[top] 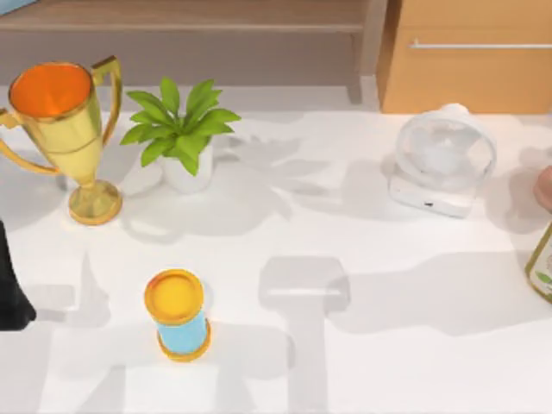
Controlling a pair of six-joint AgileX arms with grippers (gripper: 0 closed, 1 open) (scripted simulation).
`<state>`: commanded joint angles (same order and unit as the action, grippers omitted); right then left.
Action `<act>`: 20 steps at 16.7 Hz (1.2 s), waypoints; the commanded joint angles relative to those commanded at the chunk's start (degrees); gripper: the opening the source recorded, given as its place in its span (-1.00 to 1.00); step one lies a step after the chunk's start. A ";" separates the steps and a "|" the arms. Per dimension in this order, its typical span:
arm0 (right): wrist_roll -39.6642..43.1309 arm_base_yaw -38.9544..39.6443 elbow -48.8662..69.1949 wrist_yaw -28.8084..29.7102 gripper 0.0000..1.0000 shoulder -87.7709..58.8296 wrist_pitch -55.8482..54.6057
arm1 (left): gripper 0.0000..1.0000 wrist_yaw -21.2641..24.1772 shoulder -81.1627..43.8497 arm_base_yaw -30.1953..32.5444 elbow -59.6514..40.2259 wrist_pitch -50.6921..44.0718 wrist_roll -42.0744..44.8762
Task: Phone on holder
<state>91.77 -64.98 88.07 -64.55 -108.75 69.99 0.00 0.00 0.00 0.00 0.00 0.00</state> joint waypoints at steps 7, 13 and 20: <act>-5.18 0.60 -2.94 0.67 -1.00 2.47 -5.95 | 1.00 0.00 0.00 0.00 0.00 0.00 0.00; -13.47 5.19 -7.48 3.21 -1.00 4.36 -17.19 | 1.00 0.00 0.00 0.00 0.00 0.00 0.00; -16.73 7.12 -8.70 0.85 -1.00 2.28 -21.49 | 1.00 0.00 0.00 0.00 0.00 0.00 0.00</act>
<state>75.05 -57.85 79.37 -63.70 -106.47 48.50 0.00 0.00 0.00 0.00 0.00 0.00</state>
